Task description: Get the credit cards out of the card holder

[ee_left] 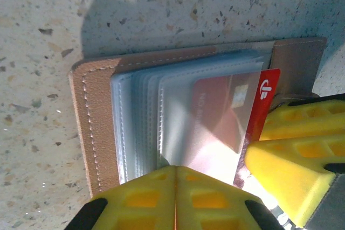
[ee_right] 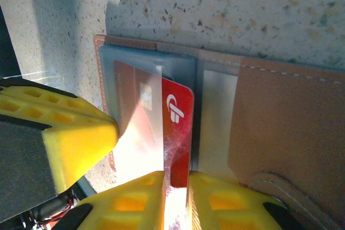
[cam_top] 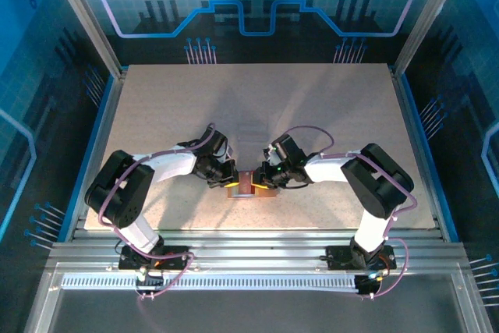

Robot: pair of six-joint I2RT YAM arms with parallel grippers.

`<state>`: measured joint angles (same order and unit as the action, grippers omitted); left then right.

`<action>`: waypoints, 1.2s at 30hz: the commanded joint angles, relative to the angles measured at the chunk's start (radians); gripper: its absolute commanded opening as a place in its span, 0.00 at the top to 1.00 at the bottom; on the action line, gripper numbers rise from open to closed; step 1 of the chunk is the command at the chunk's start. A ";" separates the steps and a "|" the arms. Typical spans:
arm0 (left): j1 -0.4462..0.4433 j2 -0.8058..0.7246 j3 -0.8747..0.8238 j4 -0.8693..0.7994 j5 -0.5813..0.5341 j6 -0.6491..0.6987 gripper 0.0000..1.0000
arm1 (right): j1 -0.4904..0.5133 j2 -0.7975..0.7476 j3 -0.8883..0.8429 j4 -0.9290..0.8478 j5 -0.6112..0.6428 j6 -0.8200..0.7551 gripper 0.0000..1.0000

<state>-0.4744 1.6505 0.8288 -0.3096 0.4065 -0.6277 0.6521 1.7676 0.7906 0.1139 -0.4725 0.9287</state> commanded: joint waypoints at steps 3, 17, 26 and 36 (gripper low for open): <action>-0.012 0.014 0.003 -0.058 -0.037 0.011 0.93 | -0.011 0.013 -0.016 -0.015 0.005 0.009 0.85; -0.011 0.011 0.003 -0.060 -0.034 0.013 0.93 | -0.017 -0.017 0.021 -0.146 0.041 -0.058 0.89; -0.012 0.006 0.010 -0.064 -0.035 0.013 0.93 | -0.039 -0.063 0.010 -0.222 0.070 -0.103 0.91; -0.012 0.003 0.005 -0.063 -0.035 0.011 0.92 | -0.061 -0.112 0.029 -0.347 0.122 -0.167 0.94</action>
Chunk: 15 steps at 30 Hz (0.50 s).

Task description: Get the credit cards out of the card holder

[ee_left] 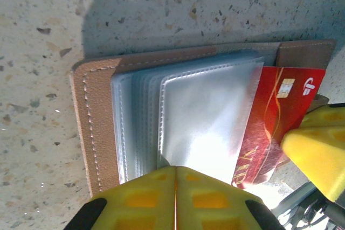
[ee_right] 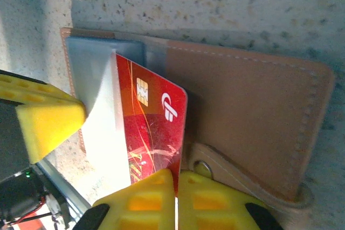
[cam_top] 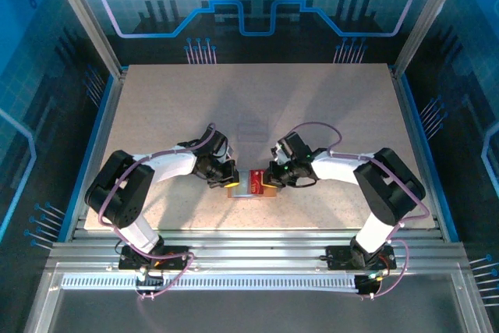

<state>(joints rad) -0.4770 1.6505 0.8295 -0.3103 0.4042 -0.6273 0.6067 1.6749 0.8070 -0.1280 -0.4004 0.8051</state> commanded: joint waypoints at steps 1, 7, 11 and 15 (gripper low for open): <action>-0.009 0.002 0.004 -0.062 -0.033 0.011 0.92 | -0.016 -0.024 0.018 -0.125 0.055 -0.053 0.94; -0.009 -0.001 0.002 -0.058 -0.031 0.009 0.90 | -0.019 -0.027 0.053 -0.200 0.078 -0.094 0.94; -0.009 -0.004 -0.001 -0.056 -0.031 0.007 0.89 | -0.019 -0.030 0.061 -0.211 0.085 -0.098 0.94; -0.009 -0.005 -0.002 -0.055 -0.030 0.007 0.89 | -0.019 -0.024 0.067 -0.215 0.082 -0.101 0.94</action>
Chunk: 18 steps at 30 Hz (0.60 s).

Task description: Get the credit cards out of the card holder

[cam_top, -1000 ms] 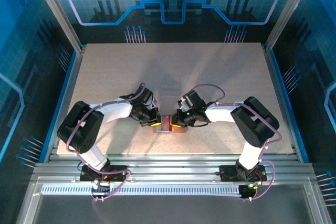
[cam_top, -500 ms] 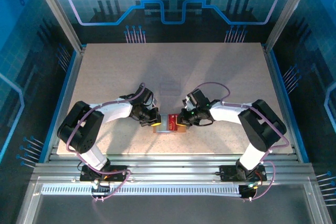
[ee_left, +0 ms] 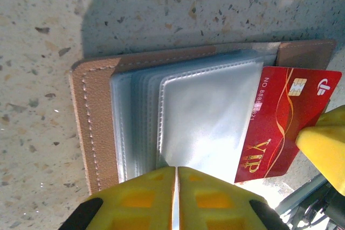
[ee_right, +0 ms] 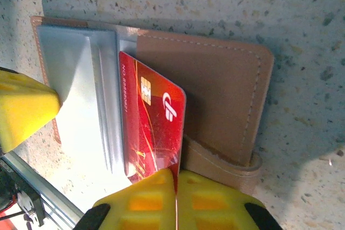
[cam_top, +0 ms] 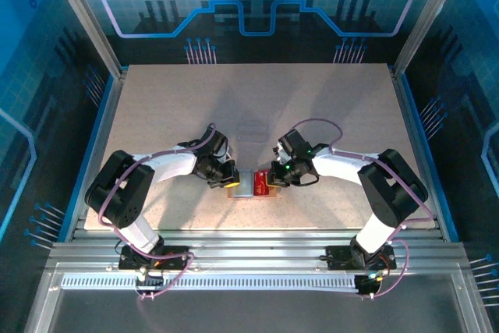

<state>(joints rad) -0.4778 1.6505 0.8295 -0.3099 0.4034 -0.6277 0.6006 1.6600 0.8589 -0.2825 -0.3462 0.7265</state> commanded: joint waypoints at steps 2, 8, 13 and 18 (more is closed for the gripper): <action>-0.008 -0.004 -0.003 -0.055 -0.031 0.009 0.89 | -0.013 -0.010 0.015 -0.067 0.033 -0.025 0.94; -0.008 -0.007 -0.003 -0.049 -0.024 0.002 0.87 | -0.013 -0.011 0.042 -0.063 0.024 -0.022 0.93; -0.008 -0.016 -0.003 -0.016 0.015 -0.027 0.80 | -0.012 -0.012 0.026 0.000 -0.022 0.009 0.91; -0.008 -0.043 0.005 -0.015 0.026 -0.038 0.79 | -0.007 -0.017 0.026 0.023 -0.040 0.030 0.88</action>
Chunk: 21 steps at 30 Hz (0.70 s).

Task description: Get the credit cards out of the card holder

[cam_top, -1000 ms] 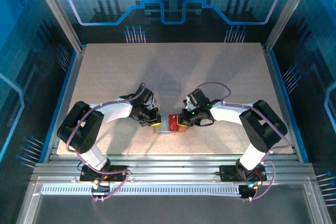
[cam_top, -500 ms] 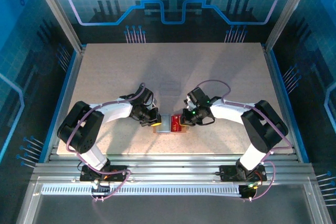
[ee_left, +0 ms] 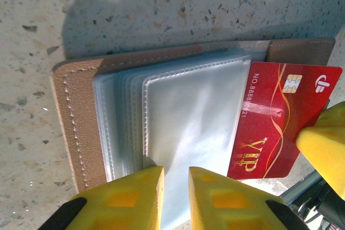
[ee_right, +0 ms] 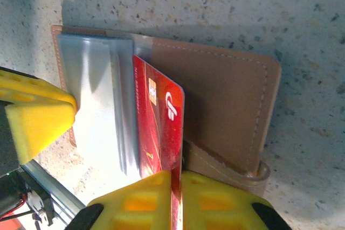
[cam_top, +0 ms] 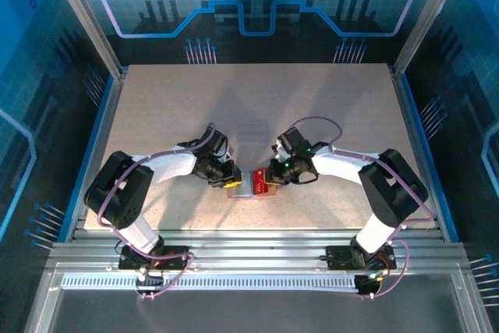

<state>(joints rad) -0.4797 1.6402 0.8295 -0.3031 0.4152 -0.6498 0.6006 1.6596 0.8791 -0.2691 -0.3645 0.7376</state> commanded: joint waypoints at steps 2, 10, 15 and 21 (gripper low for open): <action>-0.007 -0.043 0.010 -0.031 0.016 -0.014 0.79 | -0.005 -0.025 0.006 0.008 -0.022 0.022 0.88; -0.004 -0.072 0.015 -0.044 0.012 -0.017 0.79 | -0.001 -0.044 0.006 0.005 -0.028 0.032 0.87; -0.005 -0.079 0.016 -0.041 0.014 -0.019 0.79 | 0.005 -0.044 0.007 0.009 -0.025 0.038 0.87; -0.005 -0.081 0.013 -0.039 0.016 -0.020 0.79 | 0.014 -0.035 0.006 0.025 -0.028 0.046 0.87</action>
<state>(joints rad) -0.4797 1.5856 0.8295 -0.3103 0.4152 -0.6552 0.6037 1.6352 0.8791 -0.2592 -0.3752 0.7696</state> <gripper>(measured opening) 0.210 0.127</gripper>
